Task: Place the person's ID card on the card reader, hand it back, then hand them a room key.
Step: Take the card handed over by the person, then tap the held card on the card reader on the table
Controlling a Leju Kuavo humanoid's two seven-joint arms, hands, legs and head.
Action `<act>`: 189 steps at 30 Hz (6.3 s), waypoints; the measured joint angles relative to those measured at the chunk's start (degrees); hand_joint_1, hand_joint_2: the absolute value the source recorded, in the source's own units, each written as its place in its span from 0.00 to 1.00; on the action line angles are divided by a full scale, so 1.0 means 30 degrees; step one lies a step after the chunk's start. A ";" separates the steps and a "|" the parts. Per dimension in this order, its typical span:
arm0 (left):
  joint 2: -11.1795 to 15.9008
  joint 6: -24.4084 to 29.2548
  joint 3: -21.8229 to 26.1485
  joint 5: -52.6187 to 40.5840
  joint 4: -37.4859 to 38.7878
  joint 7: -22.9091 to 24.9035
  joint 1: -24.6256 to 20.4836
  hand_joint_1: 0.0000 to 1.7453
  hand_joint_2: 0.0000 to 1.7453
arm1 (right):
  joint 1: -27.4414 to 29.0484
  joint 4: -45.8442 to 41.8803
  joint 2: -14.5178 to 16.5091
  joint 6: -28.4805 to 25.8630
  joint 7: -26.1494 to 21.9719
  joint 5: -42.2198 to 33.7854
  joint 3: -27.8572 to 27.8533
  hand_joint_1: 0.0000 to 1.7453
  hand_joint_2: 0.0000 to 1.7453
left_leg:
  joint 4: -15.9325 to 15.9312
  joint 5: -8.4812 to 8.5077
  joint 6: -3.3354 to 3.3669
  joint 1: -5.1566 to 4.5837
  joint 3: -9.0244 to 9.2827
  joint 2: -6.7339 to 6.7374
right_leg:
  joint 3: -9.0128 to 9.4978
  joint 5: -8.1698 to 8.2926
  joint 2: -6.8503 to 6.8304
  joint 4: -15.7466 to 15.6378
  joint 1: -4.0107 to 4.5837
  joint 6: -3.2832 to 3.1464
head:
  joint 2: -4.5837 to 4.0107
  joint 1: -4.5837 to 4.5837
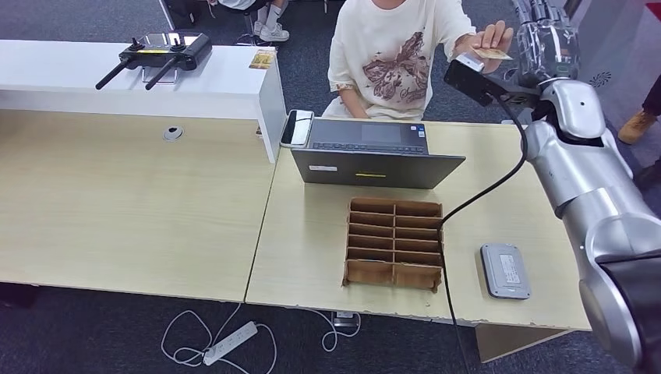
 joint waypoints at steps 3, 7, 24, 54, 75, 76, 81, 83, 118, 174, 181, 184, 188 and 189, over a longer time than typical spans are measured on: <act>0.0002 0.0000 0.0000 0.0004 0.0000 0.0000 0.0001 0.00 1.00 | -0.0007 0.0122 0.0015 0.0000 0.0011 0.0000 0.0000 0.00 1.00 | 0.0000 0.0000 0.0000 0.0000 0.0001 0.0000 | 0.0000 0.0000 0.0000 0.0000 0.0000 0.0000 | 0.0000 0.0000; 0.0029 -0.0007 0.0000 0.0040 0.0000 -0.0007 0.0003 0.00 1.00 | -0.0030 0.0268 0.0016 -0.0002 0.0153 0.0115 0.0000 0.04 1.00 | 0.0000 0.0001 0.0000 0.0000 0.0001 0.0000 | 0.0000 0.0001 0.0000 0.0000 0.0000 0.0000 | 0.0000 0.0000; 0.0168 -0.0058 0.0000 0.0064 0.0000 -0.0051 0.0175 0.00 1.00 | -0.0084 0.0674 -0.0304 -0.0107 -0.0016 0.0157 0.0000 1.00 1.00 | 0.0004 -0.0001 0.0000 -0.0002 0.0003 0.0007 | -0.0008 0.0001 0.0008 -0.0006 -0.0001 0.0001 | 0.0000 0.0002; 0.0410 -0.0109 0.0051 0.0213 0.0000 -0.0087 0.0188 0.00 1.00 | -0.0067 0.0665 -0.0596 -0.0167 -0.1423 -0.2190 -0.0684 1.00 1.00 | 0.0004 -0.0001 0.0001 -0.0001 0.0003 0.0010 | -0.0010 0.0005 0.0010 -0.0008 0.0000 0.0006 | 0.0000 0.0002; 0.0372 0.0058 0.0963 0.0829 0.0000 -0.0162 0.0383 0.00 1.00 | 0.3834 -0.1739 -0.4169 1.3098 -0.5127 -1.8587 -0.7787 1.00 1.00 | 0.0016 -0.0014 0.0018 -0.0003 -0.0035 -0.0068 | -0.0014 0.0003 -0.0045 -0.0044 -0.0003 0.0016 | 0.0000 0.0004; 0.0361 0.0080 0.0983 0.0838 0.0000 -0.0146 0.0390 0.00 1.00 | 0.4205 -0.1908 -0.4498 1.3475 -0.5142 -1.9128 -0.7922 1.00 1.00 | 0.0016 -0.0017 0.0021 -0.0003 -0.0037 -0.0068 | -0.0014 0.0003 -0.0045 -0.0046 -0.0003 0.0016 | 0.0000 0.0003; 0.0262 0.0226 0.1056 0.0852 0.0000 -0.0124 0.0389 0.00 1.00 | 0.5396 -0.2430 -0.5464 1.4325 -0.5166 -2.0525 -0.8211 1.00 1.00 | 0.0016 -0.0027 0.0037 -0.0004 -0.0040 -0.0066 | -0.0017 0.0001 -0.0045 -0.0050 -0.0004 0.0019 | 0.0000 0.0000; 0.0262 0.0226 0.1056 0.0852 0.0000 -0.0124 0.0389 0.00 1.00 | 0.5402 -0.2430 -0.5464 1.4325 -0.5166 -2.0525 -0.8211 1.00 1.00 | 0.0016 -0.0027 0.0037 -0.0004 -0.0040 -0.0066 | -0.0017 0.0001 -0.0045 -0.0050 -0.0004 0.0019 | 0.0000 0.0000; -0.0062 0.0098 0.1399 0.0840 0.0000 -0.0097 0.0183 0.00 1.00 | 1.5214 -0.6242 -0.8989 1.7451 -0.5175 -2.2219 -0.9539 1.00 1.00 | 0.0013 -0.0054 0.0063 -0.0008 -0.0063 -0.0052 | -0.0029 -0.0020 -0.0044 -0.0057 -0.0008 0.0047 | 0.0000 -0.0004; 0.0260 0.0051 0.1457 0.0805 0.0000 0.0736 -0.0010 0.00 1.00 | 1.4481 -0.5278 -0.8683 1.7141 -0.4422 -2.0666 -0.7089 1.00 1.00 | 0.0009 -0.0052 0.0064 -0.0010 -0.0077 -0.0057 | -0.0032 -0.0021 -0.0048 -0.0055 -0.0010 0.0050 | 0.0000 0.0000; 0.0250 0.0049 0.1468 0.0809 0.0000 0.0772 -0.0004 0.00 1.00 | 1.4554 -0.5278 -0.8697 1.7103 -0.4379 -2.0677 -0.7085 1.00 1.00 | 0.0009 -0.0052 0.0064 -0.0009 -0.0076 -0.0053 | -0.0033 -0.0021 -0.0044 -0.0054 -0.0010 0.0050 | 0.0000 0.0000; 0.0250 0.0049 0.1495 0.0831 0.0000 0.0791 -0.0005 0.00 1.00 | 1.4551 -0.5278 -0.8697 1.7110 -0.4379 -2.0662 -0.7047 1.00 1.00 | 0.0009 -0.0052 0.0063 -0.0009 -0.0076 -0.0054 | -0.0032 -0.0021 -0.0044 -0.0052 -0.0009 0.0050 | 0.0000 0.0000; 0.0248 0.0051 0.1566 0.0863 0.0000 0.0801 -0.0006 0.00 1.00 | 1.4544 -0.5271 -0.8697 1.7109 -0.4379 -2.0642 -0.6945 1.00 1.00 | 0.0009 -0.0052 0.0063 -0.0010 -0.0078 -0.0054 | -0.0032 -0.0021 -0.0044 -0.0052 -0.0010 0.0050 | 0.0000 0.0000; 0.0248 0.0051 0.1583 0.0865 0.0000 0.0801 -0.0006 0.00 1.00 | 1.4541 -0.5271 -0.8697 1.7107 -0.4379 -2.0640 -0.6916 1.00 1.00 | 0.0009 -0.0052 0.0063 -0.0010 -0.0079 -0.0054 | -0.0032 -0.0021 -0.0045 -0.0052 -0.0010 0.0050 | 0.0000 0.0000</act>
